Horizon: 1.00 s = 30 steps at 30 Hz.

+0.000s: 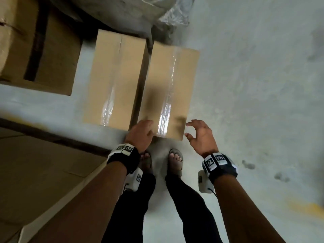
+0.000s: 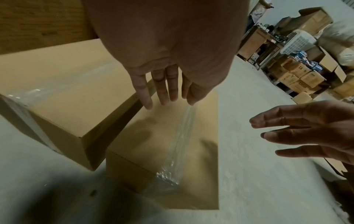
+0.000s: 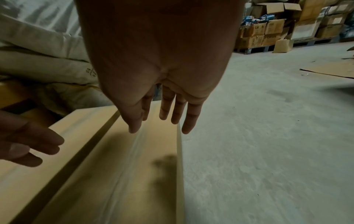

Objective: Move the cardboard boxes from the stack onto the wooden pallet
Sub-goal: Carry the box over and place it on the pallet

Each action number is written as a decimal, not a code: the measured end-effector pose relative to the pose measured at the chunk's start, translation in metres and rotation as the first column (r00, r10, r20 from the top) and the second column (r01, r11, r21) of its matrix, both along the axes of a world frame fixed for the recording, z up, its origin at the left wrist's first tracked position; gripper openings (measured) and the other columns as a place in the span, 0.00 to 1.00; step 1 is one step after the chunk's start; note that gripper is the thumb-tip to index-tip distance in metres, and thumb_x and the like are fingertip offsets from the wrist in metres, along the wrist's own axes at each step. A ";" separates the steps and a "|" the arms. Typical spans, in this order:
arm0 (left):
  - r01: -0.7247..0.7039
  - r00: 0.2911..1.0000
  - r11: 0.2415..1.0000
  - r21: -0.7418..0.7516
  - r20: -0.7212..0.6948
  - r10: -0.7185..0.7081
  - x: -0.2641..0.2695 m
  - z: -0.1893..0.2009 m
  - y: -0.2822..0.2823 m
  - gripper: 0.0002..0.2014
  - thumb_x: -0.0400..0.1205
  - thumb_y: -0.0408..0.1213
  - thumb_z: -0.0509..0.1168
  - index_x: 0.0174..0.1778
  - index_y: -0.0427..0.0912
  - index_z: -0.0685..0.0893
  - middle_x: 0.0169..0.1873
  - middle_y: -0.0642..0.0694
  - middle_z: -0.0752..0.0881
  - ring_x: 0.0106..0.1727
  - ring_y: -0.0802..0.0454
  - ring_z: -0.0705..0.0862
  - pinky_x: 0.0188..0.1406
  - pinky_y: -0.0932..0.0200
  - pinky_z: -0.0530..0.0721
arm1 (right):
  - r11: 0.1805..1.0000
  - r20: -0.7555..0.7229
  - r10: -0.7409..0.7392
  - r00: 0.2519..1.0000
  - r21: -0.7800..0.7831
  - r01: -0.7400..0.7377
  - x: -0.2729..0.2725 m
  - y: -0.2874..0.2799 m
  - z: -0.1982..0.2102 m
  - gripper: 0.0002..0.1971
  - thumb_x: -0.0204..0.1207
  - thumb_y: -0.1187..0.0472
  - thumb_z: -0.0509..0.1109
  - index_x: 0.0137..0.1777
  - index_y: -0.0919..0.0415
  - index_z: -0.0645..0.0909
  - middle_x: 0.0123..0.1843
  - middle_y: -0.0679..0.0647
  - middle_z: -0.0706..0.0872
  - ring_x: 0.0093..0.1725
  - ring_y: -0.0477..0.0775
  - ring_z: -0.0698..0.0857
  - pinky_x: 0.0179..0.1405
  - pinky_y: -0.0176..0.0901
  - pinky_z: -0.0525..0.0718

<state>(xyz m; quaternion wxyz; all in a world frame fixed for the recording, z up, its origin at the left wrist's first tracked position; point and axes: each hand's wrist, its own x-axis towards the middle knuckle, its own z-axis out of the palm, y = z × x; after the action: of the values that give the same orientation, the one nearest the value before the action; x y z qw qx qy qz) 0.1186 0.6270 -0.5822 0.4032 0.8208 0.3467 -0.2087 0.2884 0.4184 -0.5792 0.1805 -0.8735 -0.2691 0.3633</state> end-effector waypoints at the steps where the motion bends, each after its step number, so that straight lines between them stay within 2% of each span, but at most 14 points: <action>1: 0.012 1.000 1.000 0.024 0.006 -0.013 0.005 -0.022 0.003 0.23 0.87 0.36 0.64 0.80 0.45 0.77 0.72 0.43 0.82 0.70 0.42 0.83 0.72 0.42 0.82 | 1.000 0.012 0.013 1.000 0.003 -0.013 0.005 0.003 -0.022 0.19 0.80 0.62 0.77 0.71 0.54 0.84 0.77 0.54 0.80 0.75 0.61 0.79 0.70 0.60 0.84; 3: 0.025 0.999 0.996 0.083 0.023 -0.027 0.013 -0.065 0.012 0.22 0.86 0.36 0.64 0.78 0.44 0.77 0.73 0.42 0.79 0.72 0.40 0.81 0.73 0.44 0.81 | 0.999 0.035 0.029 0.999 0.022 -0.030 0.015 0.009 -0.063 0.23 0.80 0.62 0.76 0.74 0.51 0.81 0.79 0.53 0.77 0.76 0.62 0.78 0.65 0.66 0.86; 5: 0.027 0.999 0.991 0.133 0.041 -0.033 0.020 -0.106 0.024 0.26 0.86 0.38 0.66 0.82 0.44 0.75 0.79 0.42 0.75 0.79 0.39 0.75 0.80 0.44 0.75 | 0.998 0.054 0.029 0.998 0.055 -0.032 0.027 0.016 -0.099 0.28 0.81 0.61 0.76 0.80 0.47 0.77 0.82 0.52 0.74 0.79 0.62 0.74 0.66 0.63 0.85; 7: 0.047 0.997 0.984 0.172 0.053 -0.057 0.027 -0.140 0.040 0.31 0.85 0.40 0.67 0.87 0.48 0.70 0.86 0.44 0.68 0.85 0.41 0.68 0.85 0.47 0.69 | 0.996 0.063 0.026 0.998 0.080 -0.031 0.041 0.024 -0.129 0.32 0.83 0.56 0.77 0.84 0.42 0.72 0.86 0.51 0.68 0.82 0.62 0.70 0.66 0.61 0.83; 10: 0.026 0.995 0.980 0.197 0.091 -0.045 0.046 -0.175 0.062 0.35 0.85 0.46 0.69 0.89 0.55 0.66 0.90 0.52 0.57 0.90 0.45 0.59 0.86 0.45 0.68 | 0.996 0.069 0.003 0.998 0.091 -0.010 0.061 0.035 -0.168 0.35 0.84 0.45 0.75 0.88 0.39 0.65 0.91 0.54 0.59 0.84 0.67 0.65 0.72 0.64 0.79; 13: 0.008 0.991 0.982 0.189 0.130 -0.033 0.062 -0.199 0.080 0.40 0.83 0.54 0.72 0.90 0.64 0.61 0.92 0.60 0.41 0.92 0.44 0.51 0.88 0.41 0.64 | 0.999 0.048 -0.012 0.999 0.044 0.010 0.079 0.052 -0.197 0.40 0.84 0.36 0.70 0.91 0.35 0.54 0.94 0.58 0.47 0.86 0.77 0.62 0.81 0.72 0.71; 15: -0.014 0.992 0.988 0.152 0.128 -0.006 0.071 -0.207 0.084 0.43 0.82 0.56 0.73 0.89 0.72 0.55 0.89 0.64 0.32 0.92 0.42 0.56 0.86 0.37 0.68 | 0.999 -0.001 -0.010 1.000 0.040 0.010 0.086 0.067 -0.207 0.42 0.85 0.36 0.67 0.92 0.33 0.48 0.94 0.63 0.42 0.87 0.79 0.62 0.84 0.70 0.67; 18: -0.040 0.995 0.989 0.140 0.095 0.027 0.082 -0.209 0.079 0.44 0.83 0.57 0.72 0.87 0.78 0.49 0.88 0.64 0.28 0.79 0.40 0.79 0.75 0.36 0.81 | 0.996 -0.027 -0.026 0.999 0.087 0.029 0.086 0.081 -0.211 0.41 0.87 0.41 0.67 0.93 0.36 0.46 0.92 0.70 0.41 0.84 0.80 0.68 0.85 0.65 0.65; 21: -0.039 0.998 0.994 0.098 0.053 0.034 0.080 -0.205 0.067 0.45 0.83 0.58 0.71 0.86 0.82 0.46 0.89 0.64 0.31 0.64 0.43 0.88 0.75 0.32 0.80 | 0.993 -0.017 -0.037 0.999 0.115 0.039 0.090 0.069 -0.209 0.41 0.87 0.41 0.69 0.93 0.36 0.48 0.92 0.70 0.43 0.86 0.78 0.64 0.86 0.63 0.63; 23: 0.021 0.998 0.997 0.074 0.057 -0.025 0.073 -0.207 0.061 0.46 0.82 0.59 0.72 0.85 0.83 0.45 0.91 0.63 0.35 0.54 0.47 0.90 0.74 0.37 0.82 | 0.991 -0.002 -0.031 1.000 0.130 0.031 0.099 0.054 -0.208 0.41 0.85 0.38 0.69 0.92 0.34 0.51 0.93 0.68 0.45 0.91 0.72 0.55 0.88 0.61 0.59; 24: 0.051 0.997 0.996 0.078 0.060 -0.056 0.070 -0.207 0.059 0.46 0.82 0.60 0.72 0.85 0.83 0.45 0.91 0.62 0.37 0.53 0.47 0.90 0.72 0.39 0.84 | 0.991 0.005 -0.021 1.000 0.132 0.020 0.103 0.046 -0.208 0.40 0.84 0.38 0.70 0.92 0.34 0.52 0.93 0.67 0.45 0.92 0.69 0.53 0.87 0.56 0.57; 27: 0.039 0.993 0.993 0.110 0.105 -0.051 0.073 -0.209 0.058 0.45 0.81 0.61 0.71 0.86 0.81 0.47 0.89 0.67 0.34 0.64 0.44 0.89 0.72 0.38 0.84 | 0.989 0.018 0.015 1.000 0.148 -0.017 0.109 0.030 -0.211 0.40 0.83 0.39 0.72 0.91 0.32 0.55 0.94 0.60 0.45 0.92 0.65 0.54 0.83 0.47 0.54; 29: 0.018 0.980 0.992 0.126 0.193 -0.042 0.081 -0.216 0.057 0.45 0.81 0.59 0.73 0.88 0.76 0.50 0.87 0.68 0.28 0.76 0.42 0.83 0.74 0.39 0.83 | 0.982 0.041 0.046 0.998 0.180 -0.053 0.112 0.026 -0.217 0.41 0.82 0.37 0.73 0.90 0.31 0.55 0.95 0.56 0.42 0.92 0.64 0.55 0.84 0.50 0.59; 30: 0.006 0.970 0.992 0.124 0.241 -0.036 0.085 -0.220 0.055 0.46 0.81 0.56 0.74 0.89 0.73 0.52 0.87 0.66 0.26 0.84 0.42 0.74 0.77 0.41 0.81 | 0.979 0.055 0.065 0.996 0.190 -0.074 0.116 0.027 -0.220 0.42 0.81 0.35 0.73 0.90 0.31 0.55 0.95 0.54 0.39 0.92 0.66 0.57 0.85 0.54 0.62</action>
<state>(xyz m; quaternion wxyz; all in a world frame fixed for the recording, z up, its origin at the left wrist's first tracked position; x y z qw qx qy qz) 0.2039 0.6816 -0.8024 0.3894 0.8668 0.2982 -0.0895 0.4046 0.4452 -0.7989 0.2444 -0.8506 -0.3376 0.3205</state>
